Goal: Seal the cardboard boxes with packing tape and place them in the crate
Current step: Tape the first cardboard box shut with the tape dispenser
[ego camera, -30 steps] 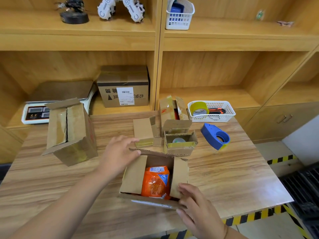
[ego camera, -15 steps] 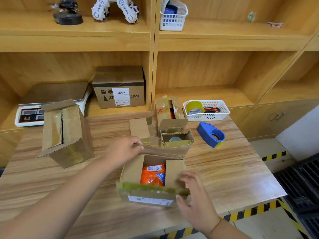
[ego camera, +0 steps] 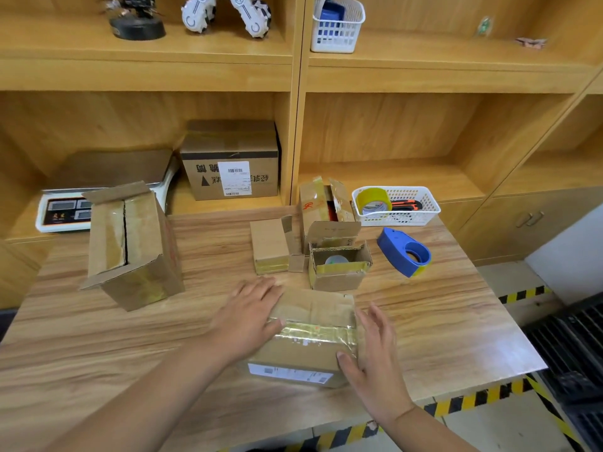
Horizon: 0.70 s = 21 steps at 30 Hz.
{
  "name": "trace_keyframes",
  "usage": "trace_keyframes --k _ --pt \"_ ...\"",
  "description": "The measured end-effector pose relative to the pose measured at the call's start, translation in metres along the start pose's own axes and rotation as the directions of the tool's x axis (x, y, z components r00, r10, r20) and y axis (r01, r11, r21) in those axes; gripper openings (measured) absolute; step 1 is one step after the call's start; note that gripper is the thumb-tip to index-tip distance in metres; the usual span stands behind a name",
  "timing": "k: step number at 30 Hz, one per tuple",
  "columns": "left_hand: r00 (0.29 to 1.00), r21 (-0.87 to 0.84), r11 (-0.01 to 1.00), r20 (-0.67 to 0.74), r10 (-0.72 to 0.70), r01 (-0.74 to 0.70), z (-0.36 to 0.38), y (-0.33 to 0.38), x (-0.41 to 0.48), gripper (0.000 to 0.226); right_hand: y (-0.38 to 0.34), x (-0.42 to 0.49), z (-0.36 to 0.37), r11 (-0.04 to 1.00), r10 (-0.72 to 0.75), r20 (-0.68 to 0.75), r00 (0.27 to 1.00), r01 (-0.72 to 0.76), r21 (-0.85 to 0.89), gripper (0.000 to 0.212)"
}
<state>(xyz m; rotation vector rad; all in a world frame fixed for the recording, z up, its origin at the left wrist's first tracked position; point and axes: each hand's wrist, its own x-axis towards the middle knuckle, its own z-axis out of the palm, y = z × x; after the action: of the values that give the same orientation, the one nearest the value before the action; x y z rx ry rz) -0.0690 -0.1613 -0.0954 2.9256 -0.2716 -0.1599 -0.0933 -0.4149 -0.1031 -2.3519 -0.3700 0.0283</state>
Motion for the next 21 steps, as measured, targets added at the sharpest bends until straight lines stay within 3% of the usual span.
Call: trace_keyframes --k 5,8,17,21 --pt "0.997 0.094 0.994 0.061 0.045 -0.050 0.011 0.007 0.007 0.074 0.003 0.005 0.014 0.909 0.241 0.204 0.949 -0.294 0.296 0.078" --pt "0.995 0.131 0.989 0.072 0.065 -0.074 0.013 0.011 0.011 0.075 0.002 0.012 0.023 0.889 0.308 0.205 0.929 -0.358 0.284 0.076" --pt "0.997 0.097 0.994 0.058 0.043 -0.048 0.014 0.003 0.017 0.076 -0.002 0.040 0.023 0.978 0.172 0.154 0.973 -0.188 0.094 0.073" --pt "0.998 0.101 0.993 0.040 0.054 -0.058 0.017 0.002 0.016 0.079 -0.002 0.047 0.015 0.989 0.102 0.156 0.983 -0.083 -0.120 0.073"
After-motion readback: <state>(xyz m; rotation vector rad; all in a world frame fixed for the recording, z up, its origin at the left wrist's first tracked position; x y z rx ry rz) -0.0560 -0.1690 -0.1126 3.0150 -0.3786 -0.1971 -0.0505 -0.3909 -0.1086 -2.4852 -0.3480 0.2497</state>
